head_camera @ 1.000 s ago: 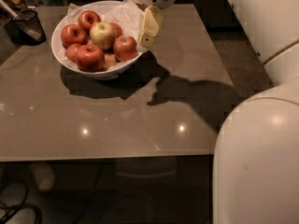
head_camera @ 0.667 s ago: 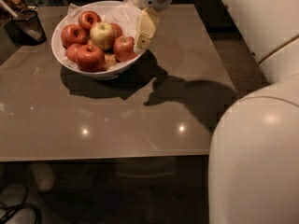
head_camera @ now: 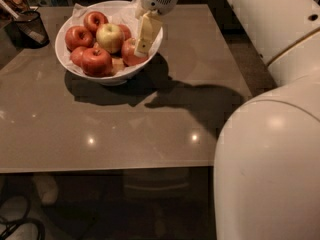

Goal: Pick apple from white bowl

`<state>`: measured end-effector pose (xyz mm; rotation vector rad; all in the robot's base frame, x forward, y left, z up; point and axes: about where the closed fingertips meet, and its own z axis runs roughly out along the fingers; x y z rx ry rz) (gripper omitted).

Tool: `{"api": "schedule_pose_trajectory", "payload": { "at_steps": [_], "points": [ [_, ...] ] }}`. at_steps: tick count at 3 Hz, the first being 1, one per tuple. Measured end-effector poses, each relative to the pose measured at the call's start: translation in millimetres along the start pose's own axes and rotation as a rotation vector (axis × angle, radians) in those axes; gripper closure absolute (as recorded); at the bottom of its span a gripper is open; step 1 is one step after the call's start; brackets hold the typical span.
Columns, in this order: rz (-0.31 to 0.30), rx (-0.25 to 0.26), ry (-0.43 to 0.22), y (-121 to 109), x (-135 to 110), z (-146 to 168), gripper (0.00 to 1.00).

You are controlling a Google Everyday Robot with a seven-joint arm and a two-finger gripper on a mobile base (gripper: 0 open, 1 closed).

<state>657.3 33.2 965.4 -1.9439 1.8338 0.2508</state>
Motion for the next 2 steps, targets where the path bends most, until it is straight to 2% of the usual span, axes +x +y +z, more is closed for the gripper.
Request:
{"api": "schedule_pose_trajectory", "payload": {
  "at_steps": [1,2],
  "points": [
    [0.004,-0.015,-0.004,-1,-5,6,0.25],
    [0.006,-0.044,-0.010,-2,-9,20,0.23]
  ]
}}
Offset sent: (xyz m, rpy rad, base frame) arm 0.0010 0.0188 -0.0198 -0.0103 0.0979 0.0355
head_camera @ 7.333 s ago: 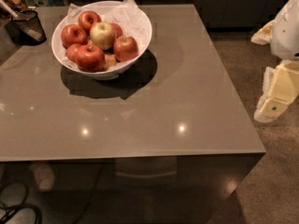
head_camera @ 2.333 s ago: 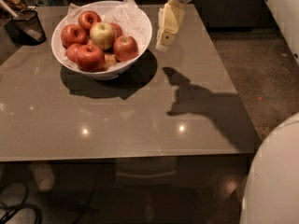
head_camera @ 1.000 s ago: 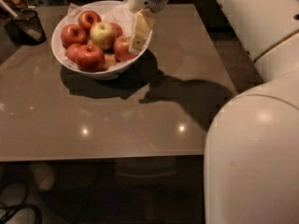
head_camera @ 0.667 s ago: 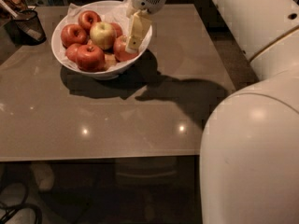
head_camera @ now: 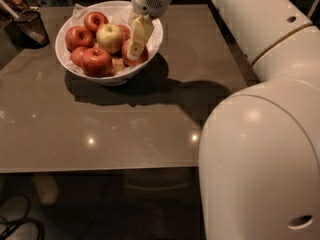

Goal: Pick apple from white bowl

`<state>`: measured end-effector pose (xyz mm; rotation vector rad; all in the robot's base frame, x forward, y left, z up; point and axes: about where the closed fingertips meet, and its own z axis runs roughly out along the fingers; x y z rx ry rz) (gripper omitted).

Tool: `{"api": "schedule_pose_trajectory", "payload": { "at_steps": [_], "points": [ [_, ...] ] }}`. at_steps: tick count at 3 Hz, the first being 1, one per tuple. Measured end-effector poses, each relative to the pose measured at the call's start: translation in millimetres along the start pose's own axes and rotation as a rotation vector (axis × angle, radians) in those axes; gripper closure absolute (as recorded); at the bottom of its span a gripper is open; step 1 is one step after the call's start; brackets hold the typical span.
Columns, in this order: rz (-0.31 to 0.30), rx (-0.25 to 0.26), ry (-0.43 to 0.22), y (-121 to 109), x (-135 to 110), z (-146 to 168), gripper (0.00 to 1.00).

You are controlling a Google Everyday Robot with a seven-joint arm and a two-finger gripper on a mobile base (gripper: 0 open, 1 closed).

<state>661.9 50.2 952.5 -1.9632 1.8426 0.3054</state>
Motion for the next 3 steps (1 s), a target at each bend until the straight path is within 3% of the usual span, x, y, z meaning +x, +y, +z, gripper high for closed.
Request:
{"api": "schedule_pose_trajectory", "payload": {
  "at_steps": [3],
  "points": [
    [0.026,-0.055,0.014,-9,7,31,0.23]
  ]
}}
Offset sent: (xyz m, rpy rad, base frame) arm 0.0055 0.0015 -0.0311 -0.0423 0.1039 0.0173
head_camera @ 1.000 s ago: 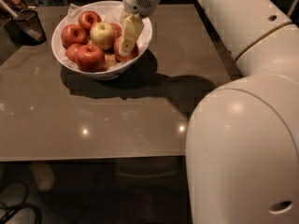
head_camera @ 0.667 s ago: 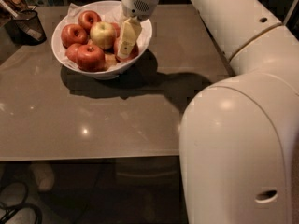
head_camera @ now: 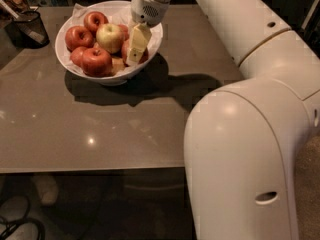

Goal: Pick apple from white bowl

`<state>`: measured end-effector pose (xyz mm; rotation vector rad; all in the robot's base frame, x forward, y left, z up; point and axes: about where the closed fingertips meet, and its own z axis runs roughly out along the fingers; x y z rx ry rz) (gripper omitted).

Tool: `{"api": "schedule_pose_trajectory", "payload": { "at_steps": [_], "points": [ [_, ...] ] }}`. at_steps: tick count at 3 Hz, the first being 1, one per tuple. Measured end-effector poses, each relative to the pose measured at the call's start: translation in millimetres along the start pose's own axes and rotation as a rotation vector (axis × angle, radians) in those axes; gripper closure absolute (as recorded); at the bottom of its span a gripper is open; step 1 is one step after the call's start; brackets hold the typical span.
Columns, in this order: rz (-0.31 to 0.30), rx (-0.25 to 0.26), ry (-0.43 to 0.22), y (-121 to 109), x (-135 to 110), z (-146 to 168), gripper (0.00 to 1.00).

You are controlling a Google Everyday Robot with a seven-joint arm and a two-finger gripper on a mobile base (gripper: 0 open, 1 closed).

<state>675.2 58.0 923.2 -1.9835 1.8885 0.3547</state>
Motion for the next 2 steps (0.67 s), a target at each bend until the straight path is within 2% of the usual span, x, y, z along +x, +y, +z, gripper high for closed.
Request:
{"api": "schedule_pose_trajectory", "payload": {
  "at_steps": [2],
  "points": [
    [0.029,-0.024,0.010,-4.3,12.5,13.1,0.23]
  ]
}}
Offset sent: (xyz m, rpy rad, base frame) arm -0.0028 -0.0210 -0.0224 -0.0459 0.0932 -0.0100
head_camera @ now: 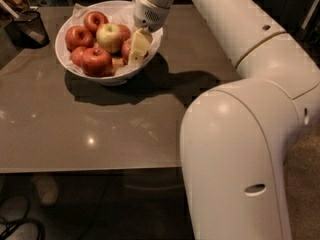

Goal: Pick apple from white bowl

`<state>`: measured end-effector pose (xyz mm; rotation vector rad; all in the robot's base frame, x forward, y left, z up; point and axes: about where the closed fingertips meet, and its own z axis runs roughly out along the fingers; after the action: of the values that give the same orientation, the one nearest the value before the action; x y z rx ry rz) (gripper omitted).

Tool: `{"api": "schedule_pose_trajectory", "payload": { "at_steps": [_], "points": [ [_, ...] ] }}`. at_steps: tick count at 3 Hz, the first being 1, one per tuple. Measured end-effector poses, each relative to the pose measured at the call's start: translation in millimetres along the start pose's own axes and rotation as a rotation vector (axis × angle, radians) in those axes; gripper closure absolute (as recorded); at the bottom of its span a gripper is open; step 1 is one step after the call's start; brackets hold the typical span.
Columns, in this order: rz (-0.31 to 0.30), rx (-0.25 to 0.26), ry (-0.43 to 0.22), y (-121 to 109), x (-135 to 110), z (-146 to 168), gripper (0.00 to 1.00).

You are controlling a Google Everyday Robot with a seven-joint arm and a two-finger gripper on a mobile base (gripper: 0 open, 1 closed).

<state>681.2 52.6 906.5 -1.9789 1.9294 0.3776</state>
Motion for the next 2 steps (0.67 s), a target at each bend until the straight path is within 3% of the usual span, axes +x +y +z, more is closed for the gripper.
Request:
{"api": "schedule_pose_trajectory", "payload": {
  "at_steps": [2],
  "points": [
    [-0.022,-0.037,-0.014,0.7,0.5,11.9,0.65]
  ]
}}
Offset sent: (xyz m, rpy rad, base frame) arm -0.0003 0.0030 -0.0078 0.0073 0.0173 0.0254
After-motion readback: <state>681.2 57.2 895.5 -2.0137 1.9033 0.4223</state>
